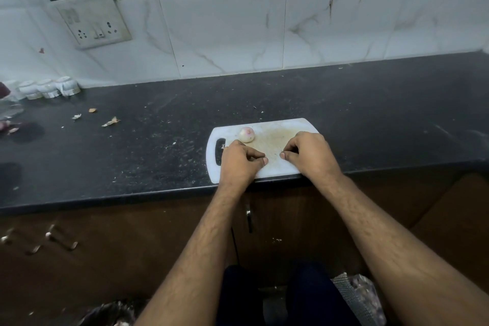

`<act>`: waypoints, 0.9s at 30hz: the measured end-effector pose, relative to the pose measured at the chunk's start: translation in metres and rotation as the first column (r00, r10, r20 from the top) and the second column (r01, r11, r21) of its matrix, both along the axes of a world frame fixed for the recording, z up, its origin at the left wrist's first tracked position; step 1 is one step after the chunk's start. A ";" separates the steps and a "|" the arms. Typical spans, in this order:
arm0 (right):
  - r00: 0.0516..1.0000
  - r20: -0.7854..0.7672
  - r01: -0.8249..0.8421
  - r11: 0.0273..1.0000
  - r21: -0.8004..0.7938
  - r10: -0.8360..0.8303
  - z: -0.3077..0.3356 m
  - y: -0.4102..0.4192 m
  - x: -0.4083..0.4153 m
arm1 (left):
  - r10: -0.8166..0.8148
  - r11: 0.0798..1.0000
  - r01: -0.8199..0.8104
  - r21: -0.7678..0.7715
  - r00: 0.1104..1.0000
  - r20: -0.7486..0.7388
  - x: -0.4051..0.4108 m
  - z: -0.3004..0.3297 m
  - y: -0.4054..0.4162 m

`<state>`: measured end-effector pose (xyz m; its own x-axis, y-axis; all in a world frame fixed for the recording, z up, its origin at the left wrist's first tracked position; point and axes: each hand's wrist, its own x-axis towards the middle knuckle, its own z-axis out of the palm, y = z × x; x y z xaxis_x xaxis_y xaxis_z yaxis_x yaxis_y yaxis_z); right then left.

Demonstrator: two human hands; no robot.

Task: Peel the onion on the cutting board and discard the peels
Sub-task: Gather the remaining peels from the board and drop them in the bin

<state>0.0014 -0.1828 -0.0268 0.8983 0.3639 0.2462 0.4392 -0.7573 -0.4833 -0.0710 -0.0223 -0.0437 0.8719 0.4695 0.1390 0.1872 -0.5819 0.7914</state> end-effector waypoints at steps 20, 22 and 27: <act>0.953 -0.261 0.062 0.743 0.666 0.154 -0.024 0.043 -0.148 | 0.185 0.967 -0.087 -0.240 0.887 0.423 -0.121 -0.032 -0.029; 0.907 -0.338 0.069 0.704 0.707 0.250 -0.036 0.057 -0.169 | 0.222 0.945 -0.094 -0.315 0.889 0.400 -0.150 -0.040 -0.027; 0.636 -0.601 0.242 0.616 0.750 0.483 -0.069 0.099 -0.221 | 0.585 0.608 -0.211 -0.765 0.771 0.252 -0.209 -0.061 0.009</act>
